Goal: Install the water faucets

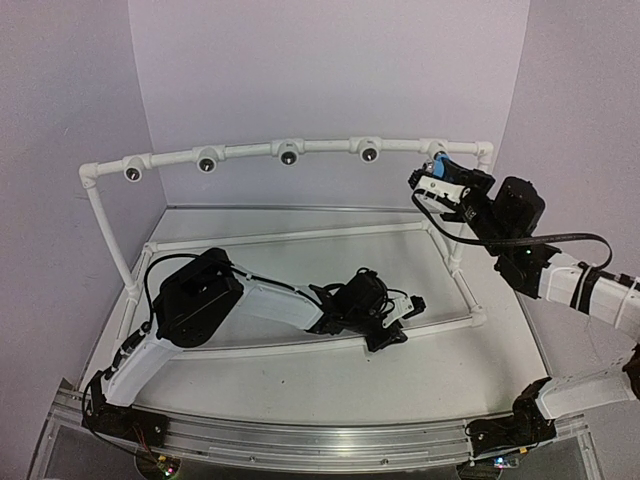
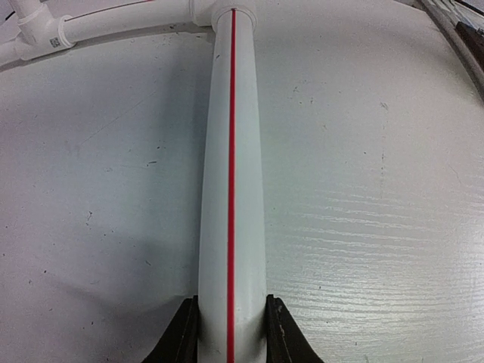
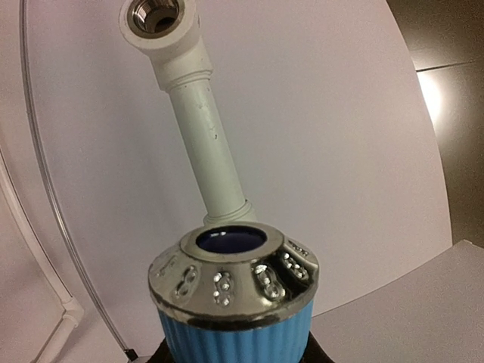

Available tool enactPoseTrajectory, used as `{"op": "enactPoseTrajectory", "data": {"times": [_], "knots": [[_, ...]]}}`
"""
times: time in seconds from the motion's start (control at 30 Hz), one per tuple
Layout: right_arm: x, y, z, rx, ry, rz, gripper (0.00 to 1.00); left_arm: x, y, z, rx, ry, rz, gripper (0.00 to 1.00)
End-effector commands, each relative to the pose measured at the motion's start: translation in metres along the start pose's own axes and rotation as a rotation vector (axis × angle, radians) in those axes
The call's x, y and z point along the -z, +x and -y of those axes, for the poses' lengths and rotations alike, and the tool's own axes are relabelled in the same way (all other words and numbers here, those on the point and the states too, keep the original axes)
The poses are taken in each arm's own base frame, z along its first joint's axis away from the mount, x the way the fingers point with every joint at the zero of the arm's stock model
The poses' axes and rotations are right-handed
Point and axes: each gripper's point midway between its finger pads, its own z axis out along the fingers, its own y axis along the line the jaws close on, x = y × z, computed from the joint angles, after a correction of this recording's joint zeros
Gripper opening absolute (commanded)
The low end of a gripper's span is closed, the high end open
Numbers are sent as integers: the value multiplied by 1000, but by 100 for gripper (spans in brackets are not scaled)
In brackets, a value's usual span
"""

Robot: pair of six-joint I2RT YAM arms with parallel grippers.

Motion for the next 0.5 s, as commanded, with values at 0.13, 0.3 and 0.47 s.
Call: {"op": "enactPoseTrajectory", "data": {"times": [0.13, 0.3, 0.47], "knots": [[-6, 22, -2, -59, 54, -100, 0, -2, 48, 34, 1, 125, -129, 0], [-6, 26, -8, -80, 53, -115, 0, -2, 51, 36, 5, 135, -132, 0], [-8, 29, -7, -123, 77, -133, 0, -3, 53, 41, 3, 141, -138, 0]]}}
